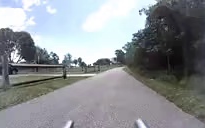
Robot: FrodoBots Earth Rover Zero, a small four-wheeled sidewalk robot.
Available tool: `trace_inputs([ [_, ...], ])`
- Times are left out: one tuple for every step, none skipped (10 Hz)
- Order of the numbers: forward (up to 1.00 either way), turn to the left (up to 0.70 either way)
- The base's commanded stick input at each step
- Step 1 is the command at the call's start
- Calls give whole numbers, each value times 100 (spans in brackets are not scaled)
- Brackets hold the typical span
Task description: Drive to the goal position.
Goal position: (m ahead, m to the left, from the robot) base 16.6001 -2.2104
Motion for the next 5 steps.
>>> trace_inputs([
  [50, 0],
  [50, 0],
  [50, 0],
  [50, 0],
  [50, 0],
])
